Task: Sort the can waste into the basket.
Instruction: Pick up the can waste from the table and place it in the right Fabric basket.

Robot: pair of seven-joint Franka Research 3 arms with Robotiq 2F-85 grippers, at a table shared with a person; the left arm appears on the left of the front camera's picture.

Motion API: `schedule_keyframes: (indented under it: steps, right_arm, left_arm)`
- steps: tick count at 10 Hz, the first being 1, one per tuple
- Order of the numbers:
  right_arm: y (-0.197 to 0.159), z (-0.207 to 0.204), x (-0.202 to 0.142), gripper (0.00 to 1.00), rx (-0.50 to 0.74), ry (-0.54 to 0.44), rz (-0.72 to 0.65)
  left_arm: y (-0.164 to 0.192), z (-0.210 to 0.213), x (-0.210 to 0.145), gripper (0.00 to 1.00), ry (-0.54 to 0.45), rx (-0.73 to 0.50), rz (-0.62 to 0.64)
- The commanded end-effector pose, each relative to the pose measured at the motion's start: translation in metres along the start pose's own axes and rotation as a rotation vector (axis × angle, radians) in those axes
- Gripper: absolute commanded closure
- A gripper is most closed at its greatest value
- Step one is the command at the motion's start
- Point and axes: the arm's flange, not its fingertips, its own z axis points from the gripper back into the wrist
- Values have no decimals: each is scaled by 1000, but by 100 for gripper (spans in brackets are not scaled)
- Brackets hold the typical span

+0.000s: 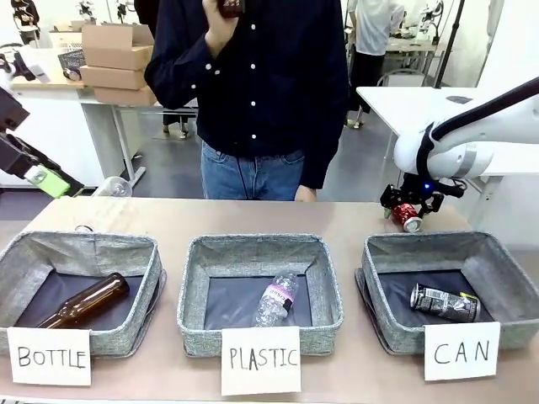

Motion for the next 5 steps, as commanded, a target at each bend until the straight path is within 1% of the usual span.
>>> schedule_keyframes:
  steps: [1,2,3,4,5]
  right_arm:
    - [-3,-1,6,0,11,12,19]
    - [-3,-3,5,60,12,18,14]
    - [-3,-4,5,60,21,23,17]
    - [-2,-5,4,100,22,27,15]
    - [-3,-5,4,62,22,32,15]
  left_arm:
    - [-2,-2,0,0,-25,-2,1]
    - [-2,-2,0,0,-25,-2,1]
    - [-2,-2,0,0,-25,-2,1]
    - [-2,-2,0,0,-25,-2,1]
    - [-2,-2,0,0,-25,-2,1]
